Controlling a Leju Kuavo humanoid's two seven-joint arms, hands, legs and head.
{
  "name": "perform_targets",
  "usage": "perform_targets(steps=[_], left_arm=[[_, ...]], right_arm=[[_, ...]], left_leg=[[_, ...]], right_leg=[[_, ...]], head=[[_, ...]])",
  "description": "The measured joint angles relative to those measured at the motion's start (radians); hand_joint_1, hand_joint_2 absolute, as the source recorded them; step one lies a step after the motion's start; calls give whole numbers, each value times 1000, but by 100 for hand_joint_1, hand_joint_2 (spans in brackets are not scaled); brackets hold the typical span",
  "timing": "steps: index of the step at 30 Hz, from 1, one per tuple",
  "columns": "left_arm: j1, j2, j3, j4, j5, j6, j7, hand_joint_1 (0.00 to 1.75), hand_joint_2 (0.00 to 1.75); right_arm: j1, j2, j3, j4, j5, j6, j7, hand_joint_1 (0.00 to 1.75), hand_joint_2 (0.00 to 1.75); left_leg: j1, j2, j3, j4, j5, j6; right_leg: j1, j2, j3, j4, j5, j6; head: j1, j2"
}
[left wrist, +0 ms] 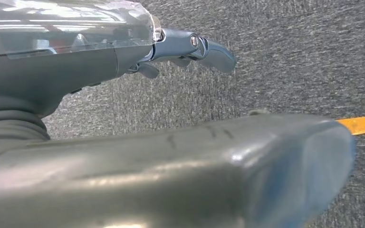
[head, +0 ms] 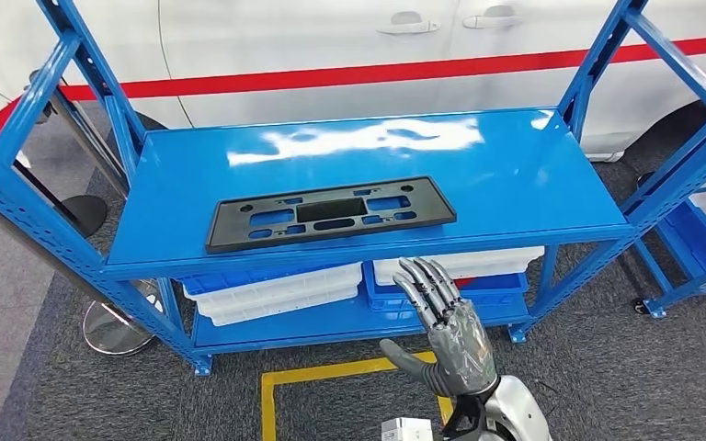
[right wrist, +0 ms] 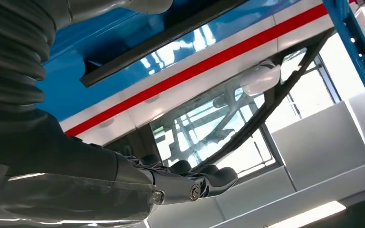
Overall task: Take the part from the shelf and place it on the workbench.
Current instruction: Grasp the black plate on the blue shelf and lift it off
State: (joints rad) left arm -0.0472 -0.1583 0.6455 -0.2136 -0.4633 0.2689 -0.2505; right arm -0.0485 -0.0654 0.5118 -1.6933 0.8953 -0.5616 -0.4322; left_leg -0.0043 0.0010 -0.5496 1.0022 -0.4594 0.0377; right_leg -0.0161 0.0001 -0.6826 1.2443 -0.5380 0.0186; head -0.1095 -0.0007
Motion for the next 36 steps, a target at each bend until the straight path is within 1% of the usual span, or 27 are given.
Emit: perform_targets(steps=[1,2,3,4,6,8,9,10,12,13,14,15,17,18,19,22,23,24,25,27,28,29,30,32,33,34,36], left_arm=[[0,0,0,0,-1,0,0,0,0],[0,-1,0,0,-2,0,0,0,0],[-1,-1,0,0,-3,0,0,0,0],[-2,-1,0,0,-5,0,0,0,0],[-4,-1,0,1,-7,0,0,0,0],[-5,-1,0,1,-9,2,-1,0,0],[-5,-1,1,1,-10,3,-1,0,0],[-6,-1,2,1,-11,4,-2,0,0],[-5,-1,4,1,-11,5,-3,0,0],[-4,-1,6,1,-12,6,-3,0,0],[-4,-1,8,1,-12,6,-4,0,0],[-4,-1,10,1,-12,7,-4,0,0],[-4,-1,15,1,-12,7,-6,0,0],[-5,-1,18,1,-13,8,-8,0,0],[-6,-1,20,1,-13,8,-10,0,0],[-6,-2,27,1,-11,6,-15,0,0],[-6,-3,28,1,-10,5,-18,0,0],[-6,-3,29,1,-10,5,-20,0,0],[-7,-4,30,1,-9,3,-22,0,0],[-8,-5,32,1,-8,0,-26,0,0],[-7,-5,34,1,-8,-3,-28,0,0],[-7,-6,36,1,-7,-5,-30,0,0],[-7,-6,38,1,-7,-8,-32,0,0],[-7,-8,42,1,-7,-13,-34,0,0],[-7,-9,44,1,-7,-16,-35,0,0],[-7,-10,46,1,-7,-18,-36,0,0],[-8,-11,49,2,-7,-23,-36,0,0]], right_arm=[[-6,6,0,11,21,-6,7,0,175],[-14,13,0,21,41,-11,13,0,175],[-23,21,0,33,62,-16,21,0,175],[-32,32,0,50,90,-23,31,0,175],[-52,55,0,91,154,-37,57,0,175],[-74,78,0,134,222,-48,83,0,175],[-86,91,0,155,252,-53,96,0,175],[-99,105,0,180,284,-59,109,0,175],[-121,129,0,227,338,-69,134,0,175],[-130,141,0,253,366,-74,147,0,175],[-140,152,0,277,392,-79,159,0,175],[-150,164,0,301,418,-83,171,0,175],[-174,188,0,346,470,-93,195,0,175],[-186,200,0,368,495,-98,207,0,175],[-198,211,0,388,519,-103,218,0,175],[-224,238,0,444,580,-116,250,0,175],[-229,244,0,456,592,-119,257,0,175],[-233,250,0,463,598,-122,261,0,175],[-236,254,0,470,600,-124,263,0,175],[-243,266,2,496,600,-126,263,0,175],[-246,274,4,514,600,-126,262,0,175],[-247,280,6,531,600,-127,263,0,175],[-246,288,9,545,602,-127,264,0,175],[-248,300,13,563,609,-127,271,0,175],[-249,307,15,571,612,-128,275,0,175],[-250,313,17,578,615,-128,279,0,175],[-251,323,19,593,618,-129,287,0,175]], left_leg=[[-1,-1,2,2,-3,-1],[-3,-1,2,5,-5,-4],[-5,-1,0,8,-8,-8],[-5,-1,-3,10,-9,-12],[-3,0,-7,10,-9,-22],[-2,0,-10,21,-20,-34],[-1,0,-21,49,-38,-41],[1,-1,-43,99,-67,-48],[6,-1,-109,237,-127,-57],[8,-1,-135,287,-140,-60],[9,-1,-144,299,-132,-61],[10,-1,-132,268,-103,-60],[9,-1,-66,124,-29,-54],[7,-2,-37,60,-5,-48],[5,-2,-19,21,5,-43],[3,-3,-15,4,8,-28],[5,-3,-13,1,11,-23],[8,-2,-12,-3,13,-16],[10,-2,-11,-6,15,-10],[7,-1,-12,-6,15,-4],[6,-1,-12,-6,14,-3],[4,-1,-12,-5,13,-2],[3,-2,-11,-5,12,-2],[0,-4,-6,-4,8,-4],[-3,-5,-5,-2,6,-6],[-4,-5,-4,-1,4,-10],[-4,-5,-5,-1,0,-20]], right_leg=[[2,0,32,-72,39,-6],[5,-1,62,-138,66,-12],[8,-1,82,-184,81,-17],[11,-1,90,-208,84,-20],[15,1,90,-217,82,-25],[11,1,94,-225,85,-34],[8,0,96,-229,87,-39],[5,-1,98,-232,88,-43],[5,-2,98,-232,88,-45],[5,-2,98,-232,88,-45],[5,-2,99,-232,88,-45],[5,0,100,-231,87,-45],[6,3,104,-231,85,-41],[8,4,104,-230,85,-38],[9,5,104,-229,84,-34],[11,5,101,-230,85,-18],[11,5,101,-225,81,-13],[10,4,92,-204,65,-8],[10,4,73,-160,38,-5],[9,3,9,-25,-28,-2],[9,3,-20,34,-46,-1],[9,3,-35,59,-43,-1],[9,3,-29,42,-21,-4],[12,2,33,-91,51,-14],[14,2,66,-159,75,-20],[17,1,87,-205,88,-25],[22,1,99,-231,86,-30]], head=[[0,0],[0,0],[0,0],[0,0],[0,0],[0,0],[0,0],[0,0],[0,0],[0,0],[0,0],[0,0],[0,0],[0,0],[0,0],[0,0],[0,0],[0,0],[0,0],[0,0],[0,0],[0,0],[0,0],[0,0],[0,0],[0,0],[0,0]])
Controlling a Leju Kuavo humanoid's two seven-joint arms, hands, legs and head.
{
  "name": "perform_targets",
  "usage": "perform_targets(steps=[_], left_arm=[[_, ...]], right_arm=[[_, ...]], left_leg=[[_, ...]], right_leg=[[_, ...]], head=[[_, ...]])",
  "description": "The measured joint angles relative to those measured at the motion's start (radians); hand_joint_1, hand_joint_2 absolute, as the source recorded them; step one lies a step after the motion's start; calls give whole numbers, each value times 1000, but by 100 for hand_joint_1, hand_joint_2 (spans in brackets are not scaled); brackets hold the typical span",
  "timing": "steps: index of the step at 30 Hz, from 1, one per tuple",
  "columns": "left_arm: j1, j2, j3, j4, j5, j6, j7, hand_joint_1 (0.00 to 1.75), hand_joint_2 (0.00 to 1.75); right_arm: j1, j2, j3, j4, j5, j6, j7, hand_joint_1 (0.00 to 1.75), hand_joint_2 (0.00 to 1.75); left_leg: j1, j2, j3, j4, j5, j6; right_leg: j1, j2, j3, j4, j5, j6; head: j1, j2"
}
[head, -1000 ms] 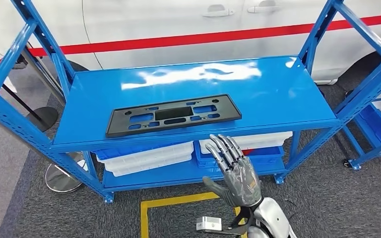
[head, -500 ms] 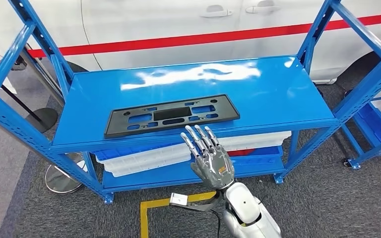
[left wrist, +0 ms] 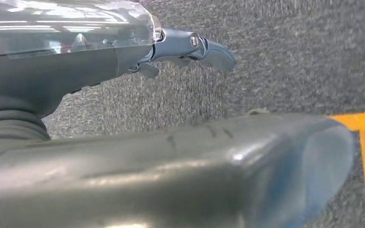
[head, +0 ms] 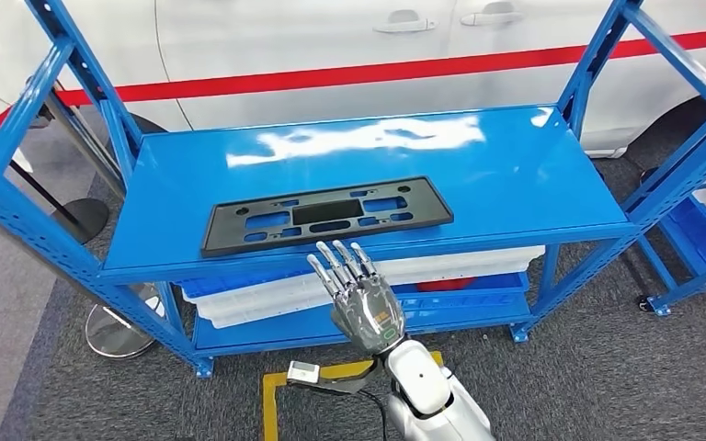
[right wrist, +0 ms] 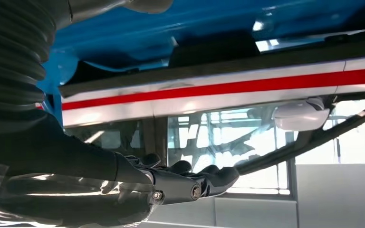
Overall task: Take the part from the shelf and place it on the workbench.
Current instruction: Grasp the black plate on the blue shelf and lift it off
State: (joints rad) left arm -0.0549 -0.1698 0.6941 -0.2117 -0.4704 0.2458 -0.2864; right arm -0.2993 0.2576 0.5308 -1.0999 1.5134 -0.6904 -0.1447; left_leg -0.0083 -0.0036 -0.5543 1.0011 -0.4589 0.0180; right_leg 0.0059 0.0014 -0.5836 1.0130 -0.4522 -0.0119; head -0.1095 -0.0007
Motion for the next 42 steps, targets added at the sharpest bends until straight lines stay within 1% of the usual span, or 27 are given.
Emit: perform_targets(steps=[2,4,6,7,8,9,10,12,13,14,18,20,22,23,24,25,27,29,31,33,34,35,37,38,39,40,42], left_arm=[[0,0,1,0,0,-3,0,0,0],[0,0,2,0,-2,-7,0,0,0],[1,0,2,0,-6,-14,0,0,0],[2,0,2,0,-8,-18,0,0,0],[3,1,2,0,-11,-21,0,0,0],[4,1,2,0,-13,-24,0,0,0],[5,2,2,0,-15,-26,1,0,0],[5,3,2,0,-19,-30,3,0,0],[5,3,2,1,-21,-32,4,0,0],[4,3,2,1,-22,-33,5,0,0],[6,4,3,2,-24,-35,8,0,0],[6,4,3,2,-25,-35,8,0,0],[6,4,3,2,-28,-36,8,0,0],[6,4,3,2,-29,-36,8,0,0],[8,4,3,2,-30,-34,8,0,0],[10,4,3,2,-30,-31,9,0,0],[14,3,4,4,-34,-32,7,0,0],[17,2,3,6,-46,-49,4,0,0],[20,3,2,8,-55,-66,2,0,0],[24,6,1,8,-57,-73,3,0,0],[25,7,1,8,-58,-74,3,0,0],[25,9,0,8,-59,-75,3,0,0],[24,11,0,8,-60,-74,3,0,0],[24,12,0,8,-60,-68,4,0,0],[26,12,0,8,-59,-56,6,0,0],[27,11,0,8,-58,-43,6,0,0],[29,8,0,8,-54,-34,2,0,0]], right_arm=[[0,7,1,11,2,-1,7,0,175],[0,15,2,19,5,-1,14,0,175],[0,20,4,27,10,-2,22,0,175],[2,21,4,31,12,-2,26,0,175],[4,21,4,35,14,-2,30,0,175],[6,21,4,39,15,-2,34,0,175],[7,21,4,41,16,-2,37,0,175],[8,21,4,44,16,-3,41,0,175],[9,21,3,44,16,-3,43,0,175],[9,21,3,44,16,-4,45,0,175],[11,20,3,44,16,-6,48,0,175],[12,20,3,43,16,-7,49,0,175],[15,17,3,43,14,-7,49,0,175],[19,15,3,43,13,-7,49,0,175],[21,13,3,43,8,-7,47,0,175],[22,12,3,43,-1,-7,43,0,175],[22,8,3,43,-24,-7,36,0,175],[24,-2,4,37,-37,-5,44,0,175],[33,-17,4,24,-37,-5,56,0,175],[41,-25,3,10,-36,-5,60,0,175],[42,-27,3,5,-35,-4,61,0,175],[42,-28,4,1,-35,-4,61,0,175],[45,-31,4,-3,-34,-4,61,0,175],[48,-33,4,-3,-34,-3,61,0,175],[51,-35,4,-4,-33,-2,61,0,175],[53,-37,4,-4,-32,-1,61,0,175],[55,-38,5,-7,-28,4,61,0,175]], left_leg=[[1,1,0,4,-7,-11],[3,1,-25,62,-40,-23],[12,1,-92,191,-96,-34],[17,1,-128,253,-114,-39],[21,1,-151,288,-114,-44],[25,1,-155,282,-94,-47],[28,1,-138,235,-56,-49],[31,2,-77,96,17,-50],[29,2,-54,47,32,-45],[27,1,-41,21,34,-40],[26,-1,-25,6,18,-8],[25,0,-12,2,12,5],[20,0,-4,2,3,14],[17,-1,0,2,-1,16],[14,-2,7,2,-7,18],[11,-2,15,2,-13,18],[5,-3,33,2,-25,17],[4,-4,40,1,-35,11],[4,-4,44,5,-37,-1],[3,-2,48,22,-46,-11],[4,-2,38,49,-62,-16],[7,-2,17,93,-86,-21],[15,-2,-54,215,-141,-37],[20,-2,-84,260,-155,-44],[25,-2,-101,274,-149,-51],[29,-1,-100,251,-123,-55],[36,-1,-56,124,-34,-62]], right_leg=[[-5,2,5,-8,2,-7],[-12,1,15,-18,3,-15],[-14,-1,20,-20,-2,-20],[-14,-1,23,-19,-5,-20],[-15,0,27,-19,-9,-19],[-16,1,32,-19,-14,-17],[-18,3,39,-18,-19,-13],[-19,5,55,-17,-33,-3],[-18,5,60,-16,-38,3],[-16,5,62,-15,-42,9],[-17,4,59,10,-51,30],[-19,3,14,96,-88,35],[-18,3,-71,226,-134,37],[-18,3,-107,269,-141,36],[-18,3,-125,277,-128,33],[-15,3,-123,244,-93,27],[-6,1,-81,115,-4,6],[4,-1,-51,23,30,-14],[8,0,-44,2,27,-22],[-1,3,-25,-11,34,-24],[-6,3,-15,-17,33,-26],[-9,3,-7,-21,32,-27],[-10,2,-2,-22,26,-28],[-11,3,0,-21,23,-27],[-12,4,3,-20,19,-25],[-14,5,7,-18,15,-22],[-18,7,17,-13,4,-11]], head=[[0,0],[0,0],[0,0],[0,0],[0,0],[0,0],[0,0],[0,0],[0,0],[0,0],[0,0],[1,0],[1,0],[1,0],[1,0],[1,0],[0,0],[1,0],[2,0],[2,0],[2,0],[2,0],[2,0],[2,0],[2,0],[2,0],[2,0]])
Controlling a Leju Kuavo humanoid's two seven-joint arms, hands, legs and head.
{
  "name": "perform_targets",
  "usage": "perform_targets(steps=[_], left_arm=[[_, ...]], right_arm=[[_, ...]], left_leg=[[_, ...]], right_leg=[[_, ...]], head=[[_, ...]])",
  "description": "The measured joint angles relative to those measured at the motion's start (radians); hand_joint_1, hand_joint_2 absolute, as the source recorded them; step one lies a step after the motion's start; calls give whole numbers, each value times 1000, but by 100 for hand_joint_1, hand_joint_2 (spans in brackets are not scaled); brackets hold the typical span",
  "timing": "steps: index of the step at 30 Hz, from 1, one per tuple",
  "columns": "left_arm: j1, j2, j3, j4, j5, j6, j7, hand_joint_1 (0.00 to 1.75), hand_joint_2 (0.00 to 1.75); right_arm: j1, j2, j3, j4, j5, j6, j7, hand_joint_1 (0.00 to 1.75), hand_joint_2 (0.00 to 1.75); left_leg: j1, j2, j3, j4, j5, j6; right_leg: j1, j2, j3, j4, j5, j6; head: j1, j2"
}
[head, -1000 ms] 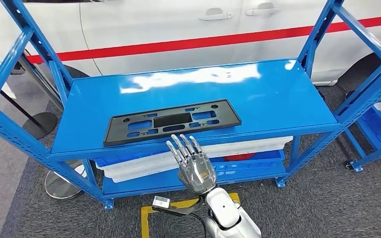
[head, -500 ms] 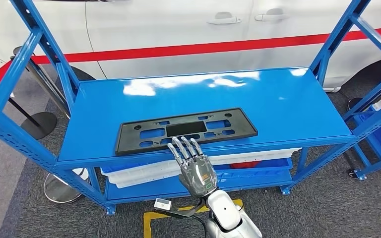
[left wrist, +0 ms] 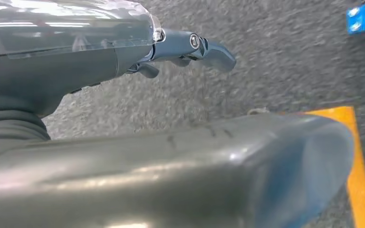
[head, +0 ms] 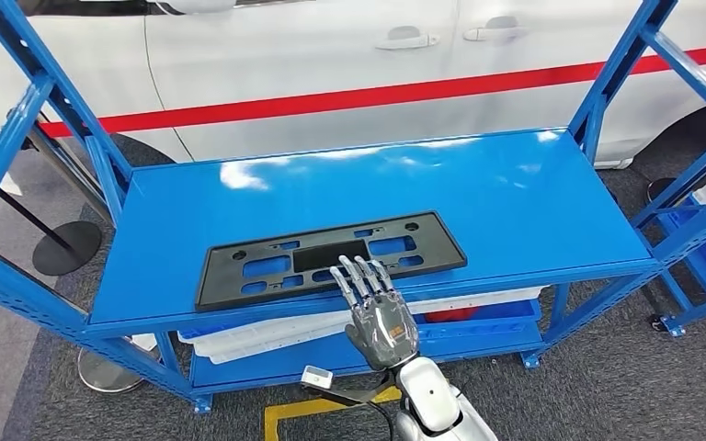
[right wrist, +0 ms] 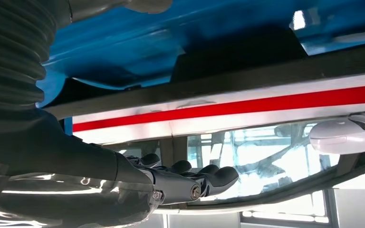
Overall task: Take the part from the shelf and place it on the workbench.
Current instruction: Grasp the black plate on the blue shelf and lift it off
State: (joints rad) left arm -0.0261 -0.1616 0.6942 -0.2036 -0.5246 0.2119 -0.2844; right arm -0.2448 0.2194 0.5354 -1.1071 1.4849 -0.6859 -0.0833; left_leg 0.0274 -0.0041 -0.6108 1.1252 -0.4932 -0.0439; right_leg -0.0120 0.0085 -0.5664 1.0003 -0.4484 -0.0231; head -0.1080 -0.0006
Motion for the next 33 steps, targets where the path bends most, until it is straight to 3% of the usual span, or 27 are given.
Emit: perform_targets(steps=[2,5,7,10,11,12,13,14,15,17,19,22,24,26,27,28,29,31,33], left_arm=[[0,0,0,0,1,-22,-9,0,0],[3,4,0,1,5,-47,-18,0,0],[7,5,2,1,11,-47,-20,0,0],[7,4,7,1,20,-25,-17,0,0],[7,3,10,1,22,-8,-12,0,0],[7,-2,13,1,23,19,-5,0,0],[6,-8,16,1,24,49,3,0,0],[5,-17,20,1,25,76,9,0,0],[4,-27,22,1,25,95,12,0,0],[1,-42,25,1,24,107,15,0,0],[-2,-52,26,1,23,108,16,0,0],[-4,-56,27,1,21,81,11,0,0],[-4,-46,27,1,19,32,1,0,0],[-2,-32,27,1,16,-5,-5,0,0],[0,-26,27,1,14,-14,-6,0,0],[3,-21,27,1,13,-19,-6,0,0],[5,-18,27,1,12,-22,-7,0,0],[6,-13,27,1,10,-23,-8,0,0],[5,-11,27,1,10,-23,-9,0,0]], right_arm=[[-1,0,3,-6,4,9,1,0,175],[-2,0,11,-20,9,26,2,0,175],[-5,0,18,-31,5,38,2,0,175],[-14,-1,30,-38,-13,49,-3,0,175],[-16,-1,34,-37,-20,50,-6,0,175],[-17,-1,37,-35,-27,49,-9,0,175],[-18,-2,40,-34,-34,48,-12,0,175],[-20,-3,41,-33,-41,46,-15,0,175],[-24,-4,43,-32,-49,44,-19,0,175],[-34,-5,44,-30,-61,40,-24,0,175],[-43,-6,46,-26,-69,37,-27,0,175],[-53,-7,49,-20,-75,36,-26,0,175],[-64,-6,51,-15,-75,35,-18,0,175],[-71,-6,55,-7,-70,36,-8,0,175],[-71,-6,56,-3,-68,36,-3,0,175],[-72,-6,57,0,-66,37,0,0,175],[-72,-6,58,4,-65,37,4,0,175],[-75,-6,58,8,-64,39,8,0,175],[-80,-6,58,12,-63,42,10,0,175]], left_leg=[[-2,1,31,-94,36,8],[-8,2,34,-104,39,38],[-7,3,37,-108,43,52],[-9,4,38,-110,43,67],[-11,3,38,-110,42,69],[-14,3,40,-110,40,71],[-16,1,42,-109,38,72],[-18,0,45,-109,36,72],[-20,-1,49,-110,34,72],[-26,-2,52,-109,30,67],[-26,-2,52,-111,28,57],[-24,-1,53,-102,15,41],[-22,0,21,-28,-27,32],[-18,0,-45,101,-82,25],[-16,1,-73,150,-94,21],[-15,1,-84,164,-86,19],[-15,1,-76,138,-57,18],[-14,1,-17,1,19,21],[-17,1,26,-93,52,31]], right_leg=[[0,0,2,8,-9,13],[2,-1,1,12,-16,31],[0,-3,-7,38,-36,40],[-2,-5,-89,204,-120,48],[-2,-5,-121,262,-137,48],[-2,-5,-139,291,-137,48],[-2,-5,-141,285,-118,45],[-1,-5,-123,239,-84,40],[2,-5,-92,168,-45,32],[10,-7,-40,54,-3,17],[16,-7,-27,22,-2,9],[9,-6,-16,3,4,1],[3,-8,-5,-8,6,-4],[4,-9,-3,-7,3,-8],[5,-9,-3,-6,2,-9],[5,-9,-1,-4,-1,-9],[5,-8,2,-2,-4,-7],[6,-6,9,3,-12,-2],[9,-6,9,9,-18,7]], head=[[0,0],[0,0],[0,0],[0,0],[0,0],[0,0],[0,0],[0,0],[0,0],[0,0],[0,0],[0,0],[0,0],[0,0],[0,0],[0,0],[0,0],[0,0],[0,0]])
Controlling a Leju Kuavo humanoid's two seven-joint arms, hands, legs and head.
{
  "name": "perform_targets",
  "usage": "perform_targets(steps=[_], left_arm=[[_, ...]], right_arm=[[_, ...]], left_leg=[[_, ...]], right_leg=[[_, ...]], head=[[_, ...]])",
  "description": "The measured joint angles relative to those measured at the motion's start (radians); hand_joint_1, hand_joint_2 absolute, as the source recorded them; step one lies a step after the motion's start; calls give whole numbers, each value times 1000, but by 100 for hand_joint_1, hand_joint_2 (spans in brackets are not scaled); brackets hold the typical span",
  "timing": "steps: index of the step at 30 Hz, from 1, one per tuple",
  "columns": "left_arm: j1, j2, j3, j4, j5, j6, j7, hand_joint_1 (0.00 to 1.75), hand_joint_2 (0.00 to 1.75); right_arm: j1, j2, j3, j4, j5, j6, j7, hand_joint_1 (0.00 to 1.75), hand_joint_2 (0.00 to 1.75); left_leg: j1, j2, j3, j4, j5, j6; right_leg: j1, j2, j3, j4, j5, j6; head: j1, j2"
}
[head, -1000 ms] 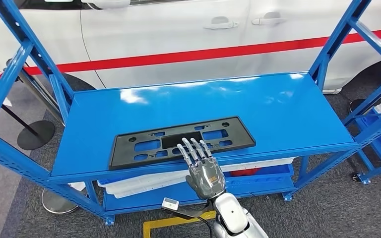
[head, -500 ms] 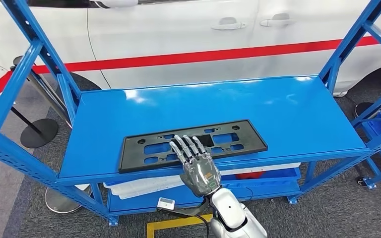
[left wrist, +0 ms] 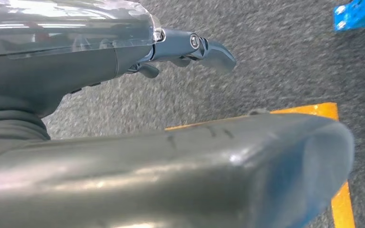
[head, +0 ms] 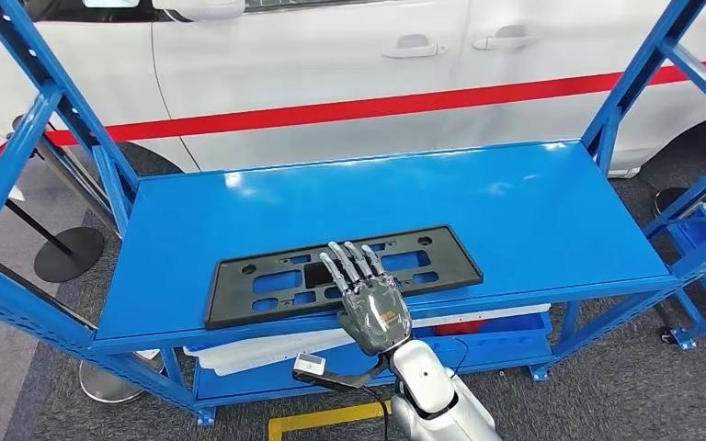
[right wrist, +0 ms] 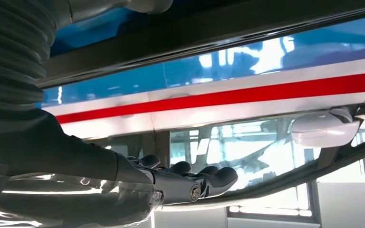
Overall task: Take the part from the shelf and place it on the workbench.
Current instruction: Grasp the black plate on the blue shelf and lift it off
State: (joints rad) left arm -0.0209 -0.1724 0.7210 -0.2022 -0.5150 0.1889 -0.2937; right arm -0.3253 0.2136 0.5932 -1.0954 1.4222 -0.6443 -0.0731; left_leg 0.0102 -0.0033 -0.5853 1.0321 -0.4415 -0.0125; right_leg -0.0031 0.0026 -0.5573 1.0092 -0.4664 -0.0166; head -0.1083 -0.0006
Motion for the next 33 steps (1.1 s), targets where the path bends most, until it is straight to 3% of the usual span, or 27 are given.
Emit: perform_targets(steps=[3,5,6,8,9,10,11,12,14,15,16,20,22,24,25,26,27,28,30,31,33], left_arm=[[-1,2,0,0,0,0,-3,0,0],[-1,3,0,0,1,1,-6,0,0],[-1,3,0,0,1,1,-8,0,0],[-1,3,0,0,2,2,-8,0,0],[-1,3,0,0,2,2,-8,0,0],[0,3,1,0,2,2,-8,0,0],[0,3,1,0,2,3,-8,0,0],[0,4,1,0,2,3,-8,0,0],[-1,3,1,0,2,3,-9,0,0],[-1,3,1,0,1,3,-10,0,0],[-1,3,1,0,-1,2,-11,0,0],[-1,3,1,0,-8,-2,-17,0,0],[-1,4,1,0,-11,-1,-20,0,0],[-1,2,1,0,-12,20,-17,0,0],[-1,-2,1,0,-12,38,-14,0,0],[-1,-8,2,0,-11,59,-10,0,0],[-2,-14,3,0,-10,77,-6,0,0],[-3,-19,3,0,-9,90,-4,0,0],[-5,-26,5,0,-9,102,-2,0,0],[-6,-30,6,0,-8,104,-1,0,0],[-9,-36,8,0,-8,106,0,0,0]], right_arm=[[-5,0,0,4,3,7,3,0,175],[-7,1,0,5,8,15,5,0,175],[-8,1,0,6,11,18,7,0,175],[-9,2,0,8,13,21,8,0,175],[-9,1,0,10,14,23,8,0,175],[-9,1,0,13,14,24,8,0,175],[-9,1,0,15,14,26,9,0,175],[-10,1,0,17,14,28,9,0,175],[-15,2,0,20,16,34,9,0,175],[-19,4,0,21,19,40,12,0,175],[-23,6,0,23,24,47,15,0,175],[-43,14,0,37,40,76,35,0,175],[-61,24,0,50,46,92,46,0,175],[-78,30,0,68,47,107,55,0,175],[-82,31,0,77,45,113,57,0,175],[-87,32,0,87,41,117,58,0,175],[-91,33,0,96,36,120,58,0,175],[-97,35,0,104,31,122,58,0,175],[-110,41,-1,118,24,126,58,0,175],[-116,45,-1,125,22,128,58,38,175],[-123,51,-2,139,15,133,57,115,175]], left_leg=[[-3,-2,4,-15,0,18],[-1,-1,7,-21,3,30],[0,-1,8,-24,4,36],[0,0,7,-25,4,41],[0,0,7,-24,3,42],[-1,-1,7,-24,3,42],[-1,-1,8,-24,2,42],[-1,-2,10,-24,2,41],[-3,-4,14,-24,-1,37],[-5,-4,15,-23,-2,33],[-6,-4,14,-23,-3,28],[-6,-2,11,-13,-14,8],[-4,-2,-25,69,-65,0],[-1,-2,-92,210,-129,-6],[0,-2,-115,258,-141,-8],[0,-2,-122,269,-133,-9],[1,-1,-106,232,-103,-9],[1,-1,-74,162,-63,-7],[-1,-1,-7,26,-11,1],[-3,-1,8,-7,-4,5],[-6,-3,11,-19,-5,14]], right_leg=[[1,-1,-3,3,-3,14],[-2,-1,-11,25,-20,25],[-3,-1,-29,64,-44,31],[-4,-2,-92,193,-106,37],[-4,-2,-125,255,-128,39],[-4,-2,-144,289,-131,39],[-4,-2,-145,283,-114,38],[-4,-2,-126,239,-80,34],[0,-2,-59,96,-11,22],[3,-2,-35,42,7,16],[5,-2,-23,12,14,12],[1,-1,-18,-5,17,-4],[-3,-3,-16,-11,20,-13],[-1,-3,-16,-10,19,-18],[0,-4,-16,-10,19,-18],[0,-3,-15,-9,18,-18],[1,-2,-14,-8,17,-17],[0,-1,-12,-6,15,-16],[3,1,-10,-1,9,-9],[4,2,-11,1,8,-5],[6,2,-12,2,7,4]], head=[[0,0],[0,0],[0,0],[0,0],[0,0],[0,0],[0,0],[0,0],[0,0],[0,0],[0,0],[0,0],[0,0],[0,0],[0,0],[0,0],[0,0],[0,0],[0,0],[0,0],[0,0]])
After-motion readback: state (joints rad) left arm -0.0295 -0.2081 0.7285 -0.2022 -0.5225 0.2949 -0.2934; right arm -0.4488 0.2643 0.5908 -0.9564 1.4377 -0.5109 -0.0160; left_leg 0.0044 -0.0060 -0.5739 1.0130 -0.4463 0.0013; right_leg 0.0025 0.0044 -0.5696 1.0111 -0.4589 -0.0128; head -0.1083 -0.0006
